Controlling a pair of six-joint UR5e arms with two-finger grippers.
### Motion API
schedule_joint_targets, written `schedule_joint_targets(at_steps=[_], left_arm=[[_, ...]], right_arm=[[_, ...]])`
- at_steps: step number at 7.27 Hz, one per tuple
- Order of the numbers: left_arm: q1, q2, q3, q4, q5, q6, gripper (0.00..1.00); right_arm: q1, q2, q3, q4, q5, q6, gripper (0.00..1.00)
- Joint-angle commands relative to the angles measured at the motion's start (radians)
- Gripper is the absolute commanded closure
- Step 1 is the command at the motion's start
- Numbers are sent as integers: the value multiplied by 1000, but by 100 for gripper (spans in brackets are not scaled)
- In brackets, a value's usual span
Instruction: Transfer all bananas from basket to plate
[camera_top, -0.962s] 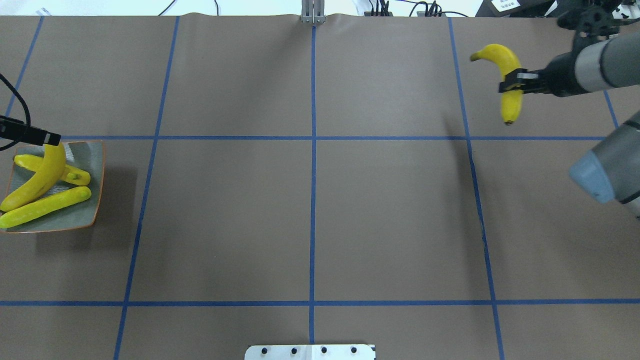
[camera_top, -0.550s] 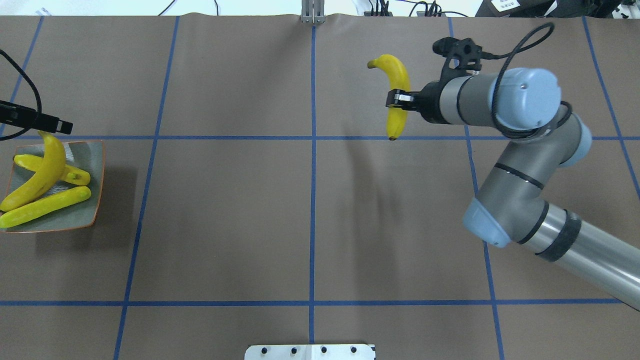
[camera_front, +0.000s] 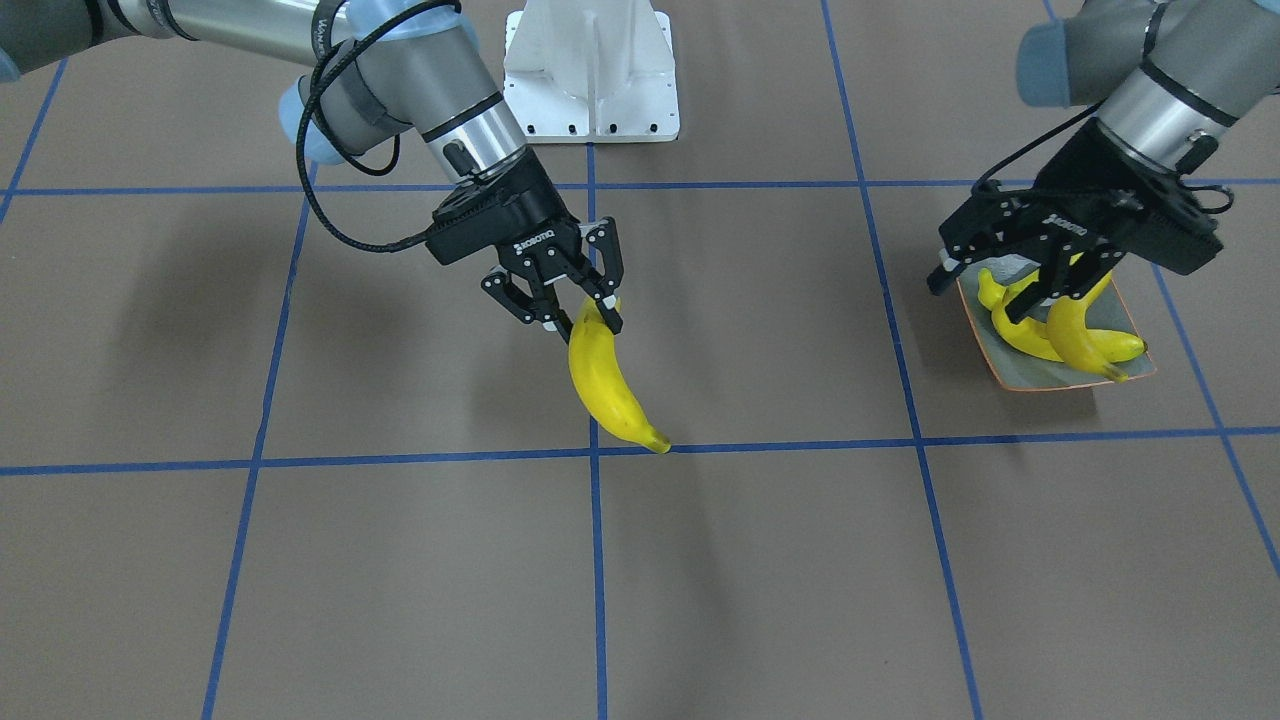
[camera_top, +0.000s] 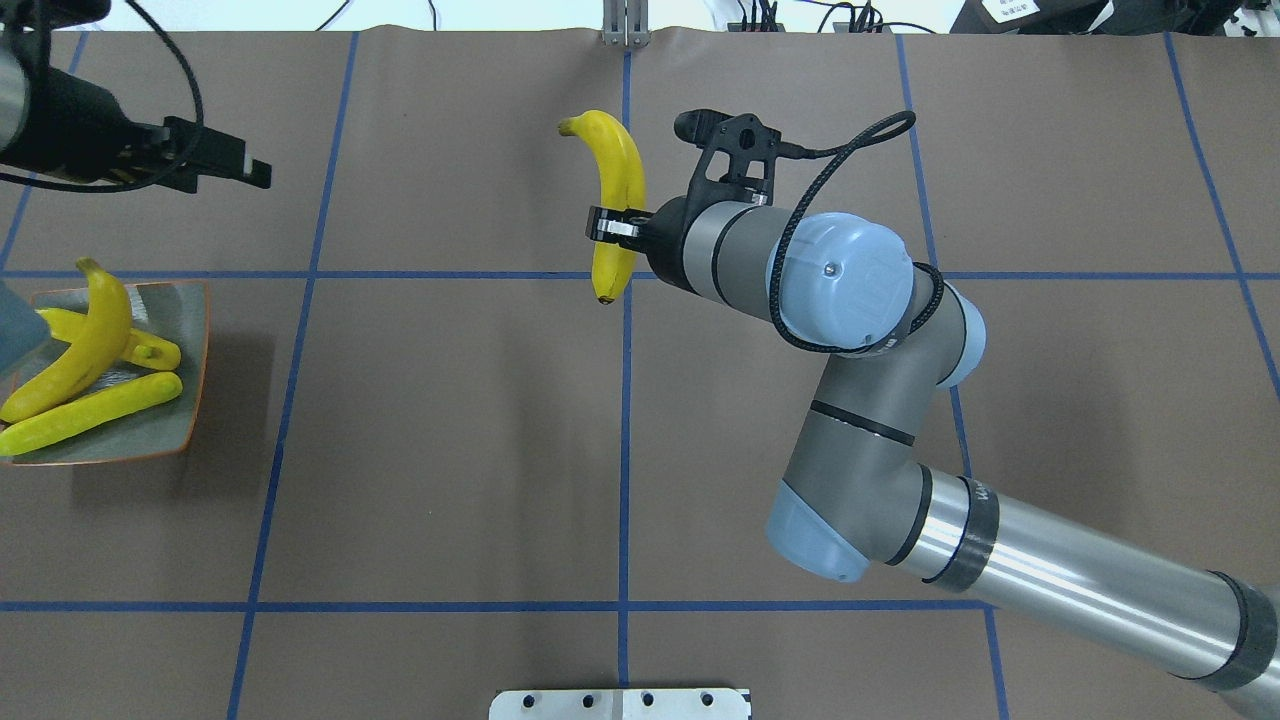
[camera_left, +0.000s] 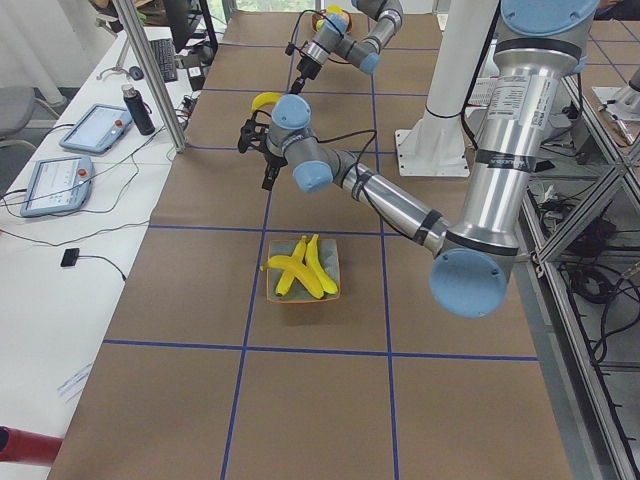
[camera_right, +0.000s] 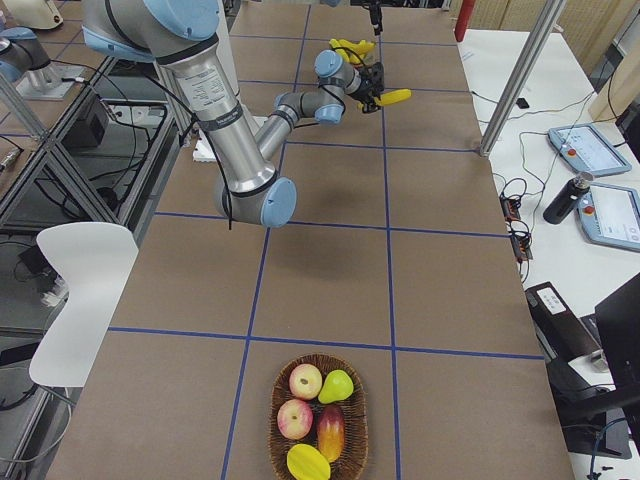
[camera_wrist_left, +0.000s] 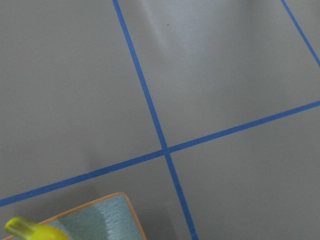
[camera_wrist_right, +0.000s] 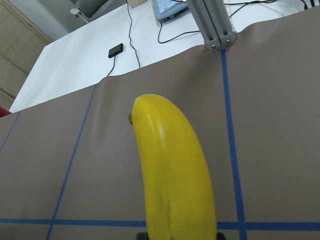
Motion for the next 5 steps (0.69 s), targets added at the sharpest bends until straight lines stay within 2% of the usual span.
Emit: schedule_joint_targets(at_steps=[1,5], left_arm=[[55,-180,78,-4,6,-256,0],[55,-231,83,-6,8,-365,0]], right_arm=[[-45,78,-52,0,-71,-2,100],[-105,147,-58,0,-147,-2,100]])
